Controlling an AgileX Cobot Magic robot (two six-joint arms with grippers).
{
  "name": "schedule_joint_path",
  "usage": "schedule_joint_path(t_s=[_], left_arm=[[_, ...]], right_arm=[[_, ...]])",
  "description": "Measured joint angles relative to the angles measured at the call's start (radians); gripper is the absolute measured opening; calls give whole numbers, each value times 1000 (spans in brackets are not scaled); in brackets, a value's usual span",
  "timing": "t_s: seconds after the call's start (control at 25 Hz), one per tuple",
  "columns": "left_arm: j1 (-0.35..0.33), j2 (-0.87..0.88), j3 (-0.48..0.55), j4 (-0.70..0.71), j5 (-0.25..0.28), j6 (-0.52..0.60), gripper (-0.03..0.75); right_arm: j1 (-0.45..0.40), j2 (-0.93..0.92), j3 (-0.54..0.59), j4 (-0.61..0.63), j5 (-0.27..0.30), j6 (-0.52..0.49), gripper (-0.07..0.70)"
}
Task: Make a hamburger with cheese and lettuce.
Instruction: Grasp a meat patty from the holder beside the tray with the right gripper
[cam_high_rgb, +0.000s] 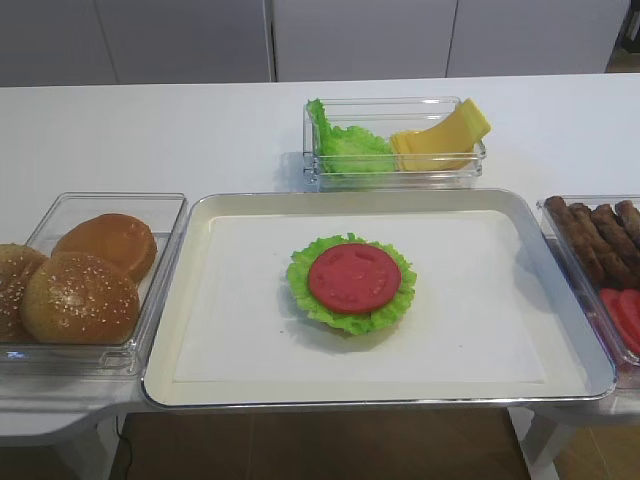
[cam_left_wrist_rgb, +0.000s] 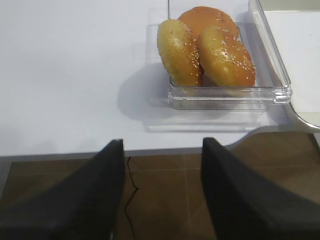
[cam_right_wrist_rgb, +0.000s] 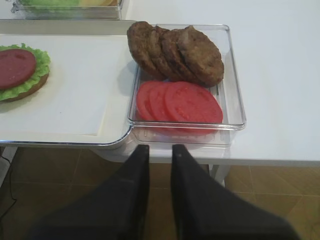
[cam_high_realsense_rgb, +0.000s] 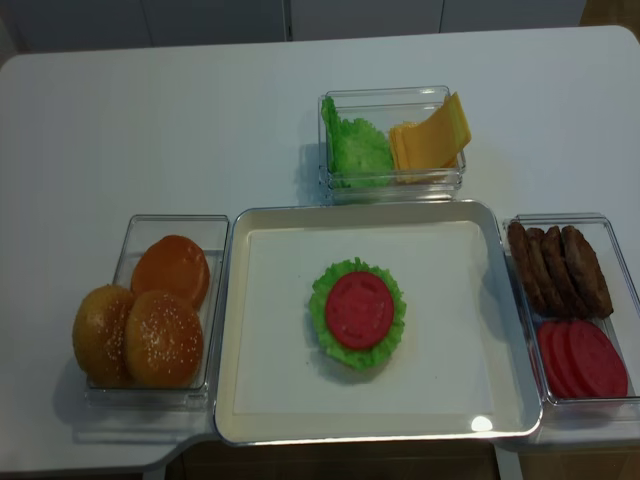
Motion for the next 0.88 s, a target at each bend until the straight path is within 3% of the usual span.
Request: schedule_joint_path(t_s=[0.88], left_arm=[[0,0,0,-2,0,0,370]], right_arm=[[0,0,0,0,0,3,11]])
